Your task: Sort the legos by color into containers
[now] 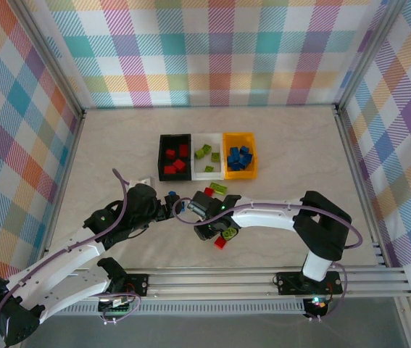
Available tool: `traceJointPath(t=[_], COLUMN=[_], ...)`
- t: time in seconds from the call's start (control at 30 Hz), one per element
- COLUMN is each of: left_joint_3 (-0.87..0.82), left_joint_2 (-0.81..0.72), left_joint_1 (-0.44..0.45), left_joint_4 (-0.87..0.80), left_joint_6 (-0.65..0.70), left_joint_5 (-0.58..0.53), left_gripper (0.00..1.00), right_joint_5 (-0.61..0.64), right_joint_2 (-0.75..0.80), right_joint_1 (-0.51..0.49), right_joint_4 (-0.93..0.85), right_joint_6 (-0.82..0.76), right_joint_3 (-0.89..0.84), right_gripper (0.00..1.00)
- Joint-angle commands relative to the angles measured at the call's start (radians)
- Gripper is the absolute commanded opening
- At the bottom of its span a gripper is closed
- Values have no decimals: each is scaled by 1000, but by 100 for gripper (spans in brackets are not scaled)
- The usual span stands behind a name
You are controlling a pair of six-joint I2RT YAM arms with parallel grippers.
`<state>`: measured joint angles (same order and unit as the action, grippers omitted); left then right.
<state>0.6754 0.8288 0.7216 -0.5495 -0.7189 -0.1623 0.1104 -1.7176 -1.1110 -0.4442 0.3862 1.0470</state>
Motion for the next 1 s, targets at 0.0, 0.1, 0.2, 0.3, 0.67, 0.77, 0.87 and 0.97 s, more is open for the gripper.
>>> traceJointPath(t=[0.0,0.1,0.2,0.3,0.67,0.77,0.87,0.97], left_joint_3=[-4,1,14,25,29,30,31,36], left_joint_2=[-17,-20,-21,-24,-33,-32,-33,-36], left_joint_1=[-13,-17,-20,-24,-38,-39,-40,-42], left_joint_4=[-30,-34,-42,-53,-66,-64,-67,-73], left_joint_6=[-7,-4,3,12,16,15,11,8], left_joint_5=[7,12,14,12,18,16,12,3], left_gripper=[100,100,100,100,100,100,100,100], right_joint_5=[-39,-21,22,32,-23,-17,9,33], right_joint_2=[31,18,-22,-52,-44,-13,33,98], right_joint_1=[-16,-15,-14,-15,-15,-13,-8,13], right_joint_4=[7,-10,-48,-57,-12,1,10,24], right_joint_6=[-29,-27,-23,-23,-29,-30,-26,-21], right_joint_3=[7,20,41,48,43,38,26,2], right_gripper=[42,51,58,60,30,24,20,19])
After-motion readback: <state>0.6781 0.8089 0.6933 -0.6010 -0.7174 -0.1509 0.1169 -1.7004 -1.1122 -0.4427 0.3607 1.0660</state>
